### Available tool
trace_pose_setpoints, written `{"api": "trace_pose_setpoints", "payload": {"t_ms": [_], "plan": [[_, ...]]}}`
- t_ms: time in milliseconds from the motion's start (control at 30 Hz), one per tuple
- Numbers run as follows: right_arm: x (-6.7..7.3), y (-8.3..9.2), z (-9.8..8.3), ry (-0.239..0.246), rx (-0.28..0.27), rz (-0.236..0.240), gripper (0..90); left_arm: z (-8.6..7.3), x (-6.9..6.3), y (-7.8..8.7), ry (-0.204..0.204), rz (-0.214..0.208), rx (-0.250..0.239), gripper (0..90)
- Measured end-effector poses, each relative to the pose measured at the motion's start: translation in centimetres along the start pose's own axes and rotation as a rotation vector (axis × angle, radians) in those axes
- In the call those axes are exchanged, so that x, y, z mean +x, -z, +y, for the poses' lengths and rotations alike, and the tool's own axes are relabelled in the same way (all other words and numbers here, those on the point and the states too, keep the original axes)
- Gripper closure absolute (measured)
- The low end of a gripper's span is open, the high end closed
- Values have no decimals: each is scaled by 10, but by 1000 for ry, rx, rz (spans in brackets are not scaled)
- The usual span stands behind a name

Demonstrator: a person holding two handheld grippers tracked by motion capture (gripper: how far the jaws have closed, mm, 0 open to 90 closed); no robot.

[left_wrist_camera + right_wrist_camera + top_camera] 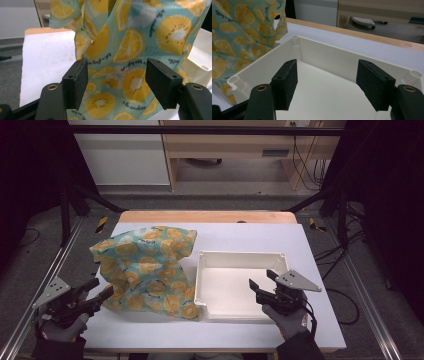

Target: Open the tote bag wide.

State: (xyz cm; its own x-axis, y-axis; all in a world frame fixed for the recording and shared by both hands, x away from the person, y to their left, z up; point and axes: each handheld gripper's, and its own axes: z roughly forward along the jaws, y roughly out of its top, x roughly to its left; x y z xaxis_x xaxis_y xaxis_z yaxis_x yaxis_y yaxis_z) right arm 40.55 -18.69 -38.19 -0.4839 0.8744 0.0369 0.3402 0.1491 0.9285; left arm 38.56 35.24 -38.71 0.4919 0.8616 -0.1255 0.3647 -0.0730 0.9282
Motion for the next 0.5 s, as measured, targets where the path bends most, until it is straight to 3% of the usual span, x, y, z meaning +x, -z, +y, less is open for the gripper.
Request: {"api": "trace_pose_setpoints", "payload": {"t_ms": [267, 500], "plan": [[13, -4, 7, 16, -15, 28, 354, 10, -4, 0, -10, -9, -8, 352], [28, -12, 18, 29, -27, 80, 375, 22, -5, 1, -31, -9, -18, 356]]}}
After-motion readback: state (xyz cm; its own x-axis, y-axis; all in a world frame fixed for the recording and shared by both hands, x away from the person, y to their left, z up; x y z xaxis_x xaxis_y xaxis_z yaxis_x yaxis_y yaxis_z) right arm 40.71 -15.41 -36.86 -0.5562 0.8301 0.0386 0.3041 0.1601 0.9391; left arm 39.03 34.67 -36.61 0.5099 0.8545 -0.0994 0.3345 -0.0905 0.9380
